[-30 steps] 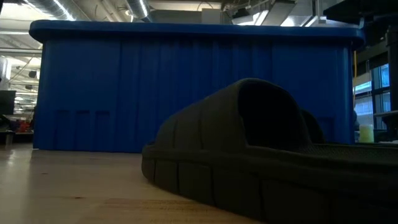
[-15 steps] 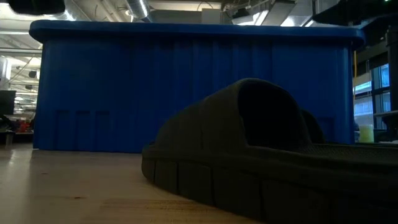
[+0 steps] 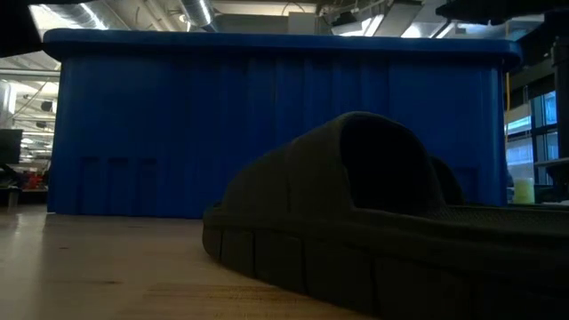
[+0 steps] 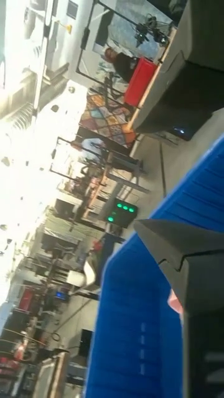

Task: Pick and place slides into bin
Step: Put the pink slide into the blue container

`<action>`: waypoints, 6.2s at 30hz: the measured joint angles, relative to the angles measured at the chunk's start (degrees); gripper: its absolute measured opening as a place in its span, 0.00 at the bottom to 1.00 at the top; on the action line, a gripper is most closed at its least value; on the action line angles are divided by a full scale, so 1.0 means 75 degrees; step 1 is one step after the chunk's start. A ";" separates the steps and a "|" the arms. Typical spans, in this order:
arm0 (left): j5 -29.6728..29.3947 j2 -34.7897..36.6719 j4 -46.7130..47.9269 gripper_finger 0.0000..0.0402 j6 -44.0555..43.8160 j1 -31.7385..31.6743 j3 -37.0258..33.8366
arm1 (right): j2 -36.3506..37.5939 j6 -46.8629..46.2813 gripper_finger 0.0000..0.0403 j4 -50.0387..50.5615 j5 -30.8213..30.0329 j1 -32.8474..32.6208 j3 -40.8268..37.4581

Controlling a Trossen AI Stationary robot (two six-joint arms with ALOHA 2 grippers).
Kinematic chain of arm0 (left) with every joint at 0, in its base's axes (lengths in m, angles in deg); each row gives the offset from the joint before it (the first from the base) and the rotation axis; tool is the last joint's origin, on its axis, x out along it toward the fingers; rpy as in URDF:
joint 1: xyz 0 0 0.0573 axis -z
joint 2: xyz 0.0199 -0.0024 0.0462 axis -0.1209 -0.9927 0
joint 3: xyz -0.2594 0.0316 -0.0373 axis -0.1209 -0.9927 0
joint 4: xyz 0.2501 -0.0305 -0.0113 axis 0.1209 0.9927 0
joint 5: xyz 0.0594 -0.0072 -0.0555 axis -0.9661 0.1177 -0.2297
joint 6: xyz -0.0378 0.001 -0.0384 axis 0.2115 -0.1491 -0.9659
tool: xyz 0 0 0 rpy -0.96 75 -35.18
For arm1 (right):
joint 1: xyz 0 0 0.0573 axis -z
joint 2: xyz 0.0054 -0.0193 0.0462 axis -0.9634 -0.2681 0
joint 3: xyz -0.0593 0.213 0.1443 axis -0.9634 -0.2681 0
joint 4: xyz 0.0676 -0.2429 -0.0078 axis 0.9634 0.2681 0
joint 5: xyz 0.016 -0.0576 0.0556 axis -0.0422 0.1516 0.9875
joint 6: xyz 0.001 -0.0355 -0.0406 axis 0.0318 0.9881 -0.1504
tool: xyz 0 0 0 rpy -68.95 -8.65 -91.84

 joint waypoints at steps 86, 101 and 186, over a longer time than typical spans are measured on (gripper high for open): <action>-0.9792 0.6157 -0.3003 0.01 1.4781 -0.6187 -0.1572 | -0.0001 -0.1011 0.59 -0.0293 0.0002 0.0001 0.0000; -0.9412 0.4192 -0.2607 0.01 1.7672 -0.8083 -0.1569 | -0.0027 -0.1531 0.59 -0.0188 0.0001 0.0003 0.0000; -1.0870 -0.0020 -0.3209 0.18 2.0188 -0.8644 -0.1560 | -0.0030 -0.2457 0.59 0.0642 0.0002 0.0001 0.0000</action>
